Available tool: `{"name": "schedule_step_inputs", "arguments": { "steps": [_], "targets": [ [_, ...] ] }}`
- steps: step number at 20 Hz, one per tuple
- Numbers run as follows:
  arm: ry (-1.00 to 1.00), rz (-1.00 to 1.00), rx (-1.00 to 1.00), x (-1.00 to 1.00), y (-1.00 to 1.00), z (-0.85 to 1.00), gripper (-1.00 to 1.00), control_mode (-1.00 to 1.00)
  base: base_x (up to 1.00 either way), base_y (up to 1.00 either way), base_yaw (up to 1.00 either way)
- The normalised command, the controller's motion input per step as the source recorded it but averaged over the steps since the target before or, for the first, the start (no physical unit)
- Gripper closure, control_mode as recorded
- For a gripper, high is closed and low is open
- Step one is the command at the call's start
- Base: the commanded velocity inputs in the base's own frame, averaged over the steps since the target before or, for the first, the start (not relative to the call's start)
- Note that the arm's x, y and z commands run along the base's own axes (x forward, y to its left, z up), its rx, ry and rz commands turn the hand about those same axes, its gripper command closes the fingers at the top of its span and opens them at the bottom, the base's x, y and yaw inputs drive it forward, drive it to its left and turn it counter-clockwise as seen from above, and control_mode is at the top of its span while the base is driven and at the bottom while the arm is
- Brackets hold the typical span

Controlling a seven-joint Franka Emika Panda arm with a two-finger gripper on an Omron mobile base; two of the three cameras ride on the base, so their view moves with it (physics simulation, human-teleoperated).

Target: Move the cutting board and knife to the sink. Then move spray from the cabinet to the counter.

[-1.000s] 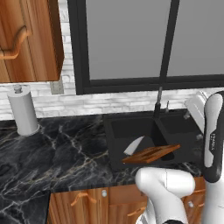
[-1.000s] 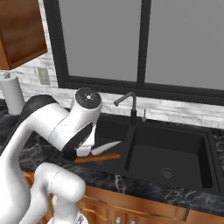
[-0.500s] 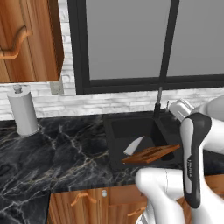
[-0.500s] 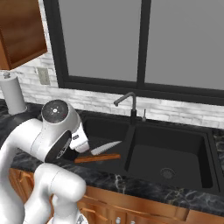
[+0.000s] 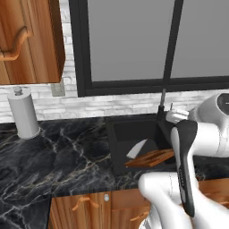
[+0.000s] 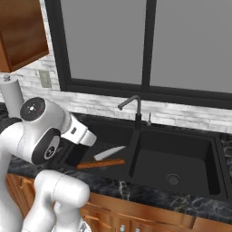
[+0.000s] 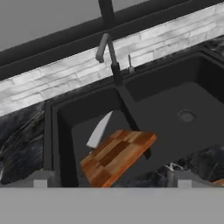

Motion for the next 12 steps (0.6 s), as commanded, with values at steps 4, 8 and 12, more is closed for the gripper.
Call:
{"name": "schedule_step_inputs", "arguments": {
  "steps": [4,8,12],
  "targets": [
    [-0.01,0.11,-0.17,0.00,0.03,0.17,-1.00,-1.00,0.00,0.00,0.00],
    [-0.09,0.24,0.00,-0.06,-0.02,0.17,-1.00,-1.00,0.00,0.00,0.00],
    [-0.20,0.22,0.00,-0.26,0.00,0.14,-1.00,-1.00,0.00,0.00,0.00]
  ]
}}
